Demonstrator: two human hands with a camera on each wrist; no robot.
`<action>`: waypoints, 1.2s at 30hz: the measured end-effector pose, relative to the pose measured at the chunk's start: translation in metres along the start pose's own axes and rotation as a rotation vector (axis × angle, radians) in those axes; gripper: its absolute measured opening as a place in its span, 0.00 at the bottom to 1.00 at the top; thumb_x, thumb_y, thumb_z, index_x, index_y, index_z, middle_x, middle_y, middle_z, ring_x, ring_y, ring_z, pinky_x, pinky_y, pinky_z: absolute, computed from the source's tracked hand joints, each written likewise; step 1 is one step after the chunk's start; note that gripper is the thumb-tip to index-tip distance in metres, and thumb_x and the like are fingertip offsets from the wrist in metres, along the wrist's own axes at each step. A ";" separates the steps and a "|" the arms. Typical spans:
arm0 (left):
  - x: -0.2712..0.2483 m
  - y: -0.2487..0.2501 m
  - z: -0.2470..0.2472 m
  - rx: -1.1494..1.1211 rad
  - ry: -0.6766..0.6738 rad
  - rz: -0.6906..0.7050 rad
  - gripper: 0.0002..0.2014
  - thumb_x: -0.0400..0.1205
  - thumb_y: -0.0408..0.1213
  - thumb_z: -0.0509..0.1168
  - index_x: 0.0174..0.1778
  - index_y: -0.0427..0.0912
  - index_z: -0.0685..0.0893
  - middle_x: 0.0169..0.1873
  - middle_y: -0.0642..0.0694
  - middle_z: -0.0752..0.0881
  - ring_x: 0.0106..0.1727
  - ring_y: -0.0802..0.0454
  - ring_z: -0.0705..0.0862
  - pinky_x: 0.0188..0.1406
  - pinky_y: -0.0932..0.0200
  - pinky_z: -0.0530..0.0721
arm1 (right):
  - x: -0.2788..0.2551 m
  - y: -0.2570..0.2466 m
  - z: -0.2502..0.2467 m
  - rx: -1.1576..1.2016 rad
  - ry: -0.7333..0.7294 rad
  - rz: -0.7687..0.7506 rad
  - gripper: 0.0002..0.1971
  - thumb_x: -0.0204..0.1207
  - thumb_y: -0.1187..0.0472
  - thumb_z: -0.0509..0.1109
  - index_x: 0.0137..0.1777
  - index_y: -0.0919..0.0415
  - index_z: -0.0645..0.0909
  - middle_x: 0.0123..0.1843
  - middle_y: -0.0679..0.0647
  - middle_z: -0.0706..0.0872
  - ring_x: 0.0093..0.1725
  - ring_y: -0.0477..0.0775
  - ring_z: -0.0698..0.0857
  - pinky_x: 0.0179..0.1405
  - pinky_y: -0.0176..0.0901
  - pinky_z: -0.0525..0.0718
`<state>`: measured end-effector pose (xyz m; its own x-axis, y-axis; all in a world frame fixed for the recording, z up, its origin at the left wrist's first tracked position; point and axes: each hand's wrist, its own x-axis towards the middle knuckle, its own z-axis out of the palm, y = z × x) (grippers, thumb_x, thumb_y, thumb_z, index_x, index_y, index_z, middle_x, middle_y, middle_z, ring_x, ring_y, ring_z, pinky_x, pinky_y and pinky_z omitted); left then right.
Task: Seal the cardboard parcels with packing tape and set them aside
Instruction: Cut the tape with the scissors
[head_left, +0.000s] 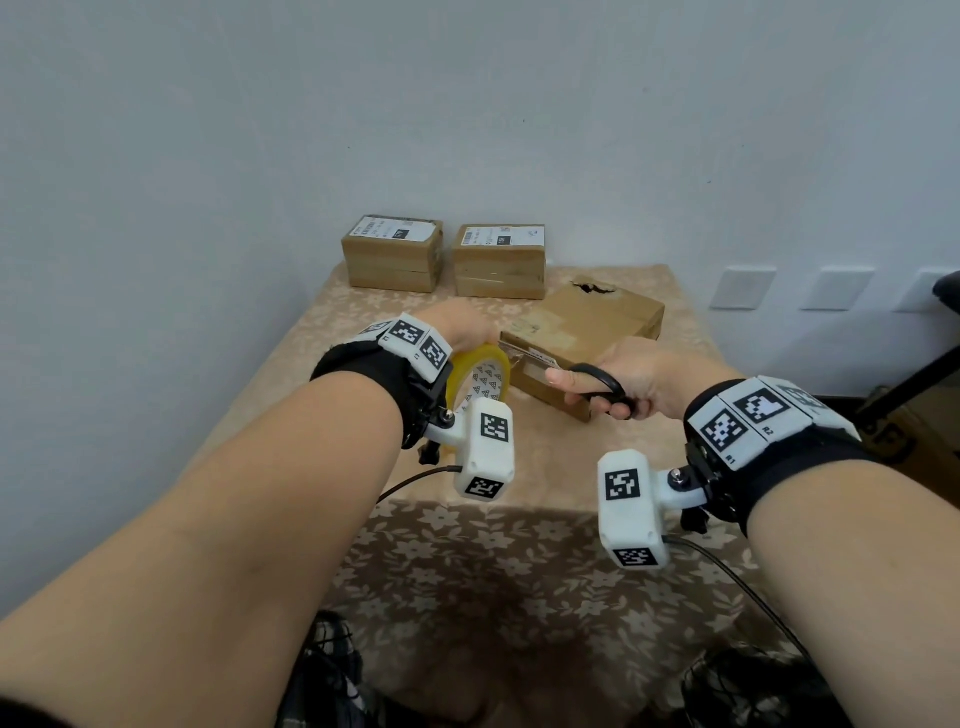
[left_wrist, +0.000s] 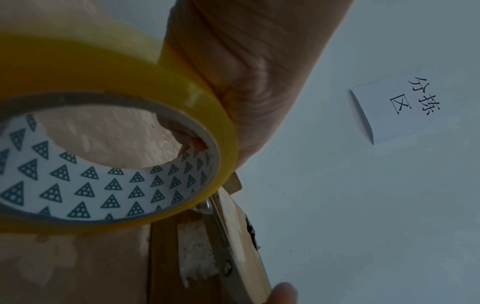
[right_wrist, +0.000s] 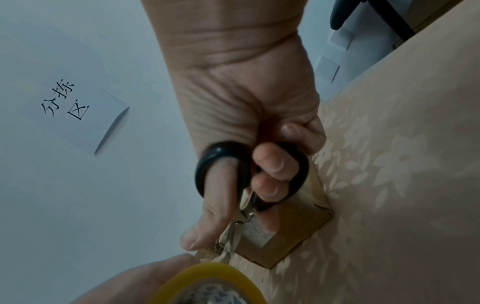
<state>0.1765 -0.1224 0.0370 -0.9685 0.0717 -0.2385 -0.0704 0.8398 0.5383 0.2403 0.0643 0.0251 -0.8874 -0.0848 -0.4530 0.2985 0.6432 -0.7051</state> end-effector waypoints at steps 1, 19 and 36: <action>-0.001 0.000 0.000 -0.004 0.002 0.000 0.21 0.80 0.41 0.67 0.66 0.34 0.80 0.57 0.37 0.82 0.49 0.49 0.74 0.33 0.61 0.73 | 0.000 0.000 0.000 -0.004 0.005 -0.005 0.29 0.69 0.36 0.72 0.49 0.66 0.85 0.19 0.48 0.74 0.17 0.44 0.69 0.15 0.31 0.58; -0.001 -0.005 0.002 -0.070 0.034 0.004 0.15 0.80 0.41 0.66 0.30 0.48 0.69 0.31 0.52 0.72 0.30 0.58 0.70 0.31 0.65 0.72 | 0.000 0.003 0.006 -0.058 -0.004 -0.020 0.28 0.67 0.35 0.72 0.43 0.65 0.84 0.18 0.49 0.74 0.15 0.45 0.69 0.17 0.31 0.59; -0.004 -0.011 0.004 -0.137 0.058 0.029 0.15 0.81 0.41 0.65 0.30 0.48 0.70 0.31 0.52 0.73 0.30 0.58 0.71 0.31 0.65 0.72 | 0.008 -0.006 0.012 -0.208 0.005 0.030 0.31 0.66 0.31 0.70 0.37 0.64 0.79 0.20 0.53 0.75 0.18 0.48 0.72 0.14 0.31 0.66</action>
<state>0.1823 -0.1302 0.0290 -0.9825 0.0606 -0.1761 -0.0700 0.7562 0.6506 0.2355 0.0511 0.0192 -0.8809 -0.0600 -0.4695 0.2466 0.7885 -0.5634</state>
